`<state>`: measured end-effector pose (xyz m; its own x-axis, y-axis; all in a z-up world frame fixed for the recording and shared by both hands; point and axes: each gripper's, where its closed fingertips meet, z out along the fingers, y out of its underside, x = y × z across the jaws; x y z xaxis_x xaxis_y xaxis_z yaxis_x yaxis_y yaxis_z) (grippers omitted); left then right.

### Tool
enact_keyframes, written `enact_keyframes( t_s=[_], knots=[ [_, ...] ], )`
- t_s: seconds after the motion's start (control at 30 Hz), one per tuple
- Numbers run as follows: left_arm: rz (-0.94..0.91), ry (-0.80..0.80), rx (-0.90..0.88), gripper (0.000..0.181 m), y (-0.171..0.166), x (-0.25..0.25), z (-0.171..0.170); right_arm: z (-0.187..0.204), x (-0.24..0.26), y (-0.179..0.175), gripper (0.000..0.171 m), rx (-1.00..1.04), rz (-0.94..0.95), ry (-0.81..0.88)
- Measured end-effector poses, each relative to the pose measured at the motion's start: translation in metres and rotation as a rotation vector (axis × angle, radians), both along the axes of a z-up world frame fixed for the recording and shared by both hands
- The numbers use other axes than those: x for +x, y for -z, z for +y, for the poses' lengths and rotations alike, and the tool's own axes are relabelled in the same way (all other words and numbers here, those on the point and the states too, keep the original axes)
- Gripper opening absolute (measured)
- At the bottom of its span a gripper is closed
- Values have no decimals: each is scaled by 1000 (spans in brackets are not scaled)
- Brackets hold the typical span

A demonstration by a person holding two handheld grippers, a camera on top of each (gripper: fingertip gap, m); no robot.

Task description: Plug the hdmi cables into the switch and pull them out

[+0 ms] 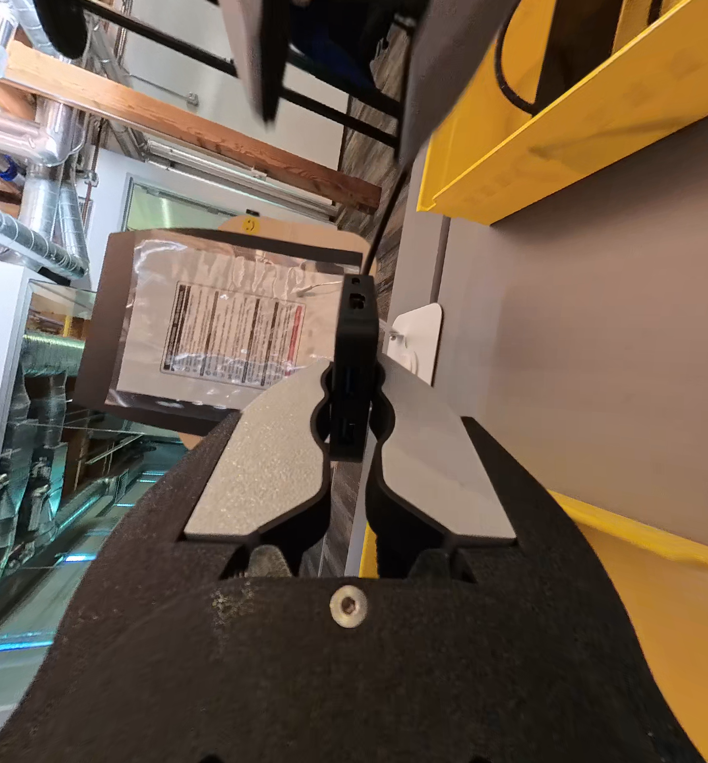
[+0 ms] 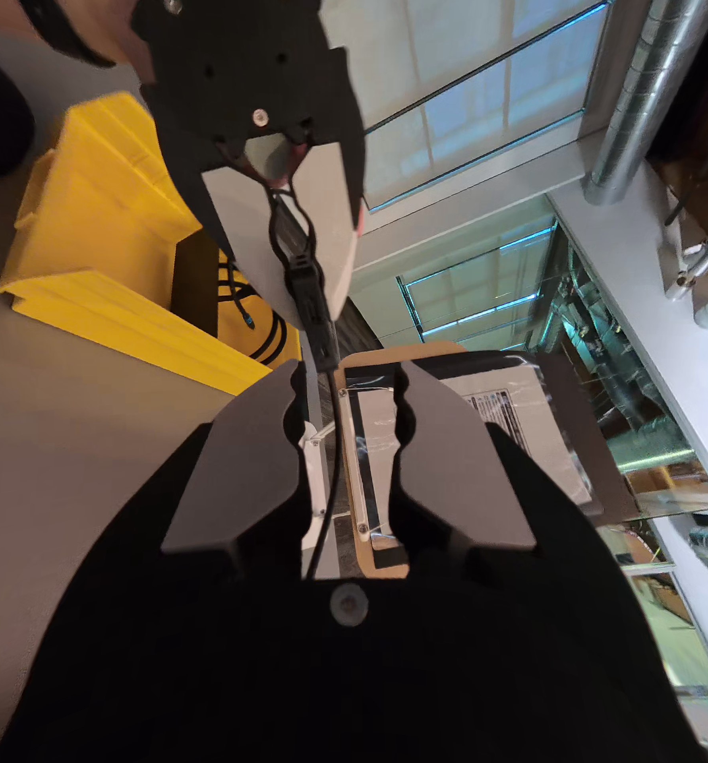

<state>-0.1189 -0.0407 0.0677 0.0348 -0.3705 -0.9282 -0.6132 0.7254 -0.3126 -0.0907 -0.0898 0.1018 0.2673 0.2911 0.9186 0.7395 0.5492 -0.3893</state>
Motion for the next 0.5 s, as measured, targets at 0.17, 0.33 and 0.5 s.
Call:
enact_keyframes(
  t_s=[0.17, 0.33, 0.5],
  knots=[
    [40, 26, 7, 14, 10, 11, -12, 16, -15, 28, 41, 3, -115, 47],
    [67, 52, -1, 14, 19, 18, -20, 20, -21, 42, 22, 5, -187, 64],
    [42, 37, 9, 24, 21, 22, -17, 23, -10, 50, 15, -72, -225, 98]
  ],
)
